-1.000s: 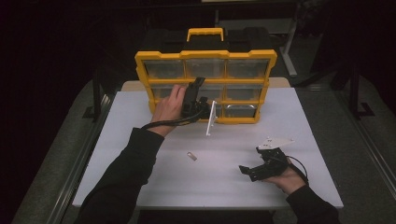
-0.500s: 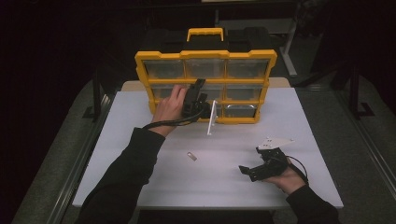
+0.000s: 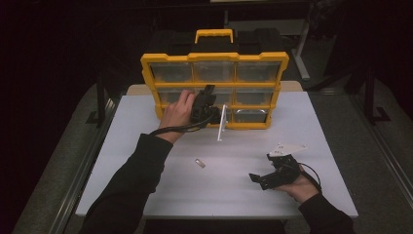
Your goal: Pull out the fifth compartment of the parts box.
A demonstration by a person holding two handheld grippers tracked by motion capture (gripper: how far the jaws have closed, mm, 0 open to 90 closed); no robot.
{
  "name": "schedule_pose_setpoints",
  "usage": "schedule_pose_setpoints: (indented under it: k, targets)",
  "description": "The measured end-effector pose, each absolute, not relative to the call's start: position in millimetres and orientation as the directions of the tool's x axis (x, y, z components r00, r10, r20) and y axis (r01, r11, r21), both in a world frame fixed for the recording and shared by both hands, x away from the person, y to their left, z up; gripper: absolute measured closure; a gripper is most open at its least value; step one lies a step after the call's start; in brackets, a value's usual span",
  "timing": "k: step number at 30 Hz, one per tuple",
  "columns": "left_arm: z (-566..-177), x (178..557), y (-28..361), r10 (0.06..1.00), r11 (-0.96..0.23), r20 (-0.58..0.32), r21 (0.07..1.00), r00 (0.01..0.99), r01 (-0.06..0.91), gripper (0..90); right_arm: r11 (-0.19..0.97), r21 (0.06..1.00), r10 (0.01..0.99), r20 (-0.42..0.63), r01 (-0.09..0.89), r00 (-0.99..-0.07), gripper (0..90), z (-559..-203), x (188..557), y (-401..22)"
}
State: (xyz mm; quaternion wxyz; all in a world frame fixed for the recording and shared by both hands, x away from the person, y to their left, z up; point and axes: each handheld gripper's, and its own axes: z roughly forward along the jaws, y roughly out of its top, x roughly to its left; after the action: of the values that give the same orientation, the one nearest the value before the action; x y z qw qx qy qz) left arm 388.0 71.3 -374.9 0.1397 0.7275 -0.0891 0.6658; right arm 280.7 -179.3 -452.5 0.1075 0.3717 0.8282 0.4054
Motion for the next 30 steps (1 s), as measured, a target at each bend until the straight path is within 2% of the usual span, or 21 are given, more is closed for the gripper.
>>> schedule_pose_setpoints:
  k: [15,30]
  targets:
    - [-374.7,389.3,69.6,0.036,-0.952,0.994,0.065,0.100,-0.299,73.0,0.391,0.753,0.702,0.128,0.529,-0.701,0.0,-452.2,280.9,-179.5]
    - [-378.4,389.1,68.4,0.007,-0.956,0.999,0.022,0.054,-0.291,78.7,0.386,0.756,0.703,0.130,0.529,-0.699,0.0,-451.6,280.2,-179.9]
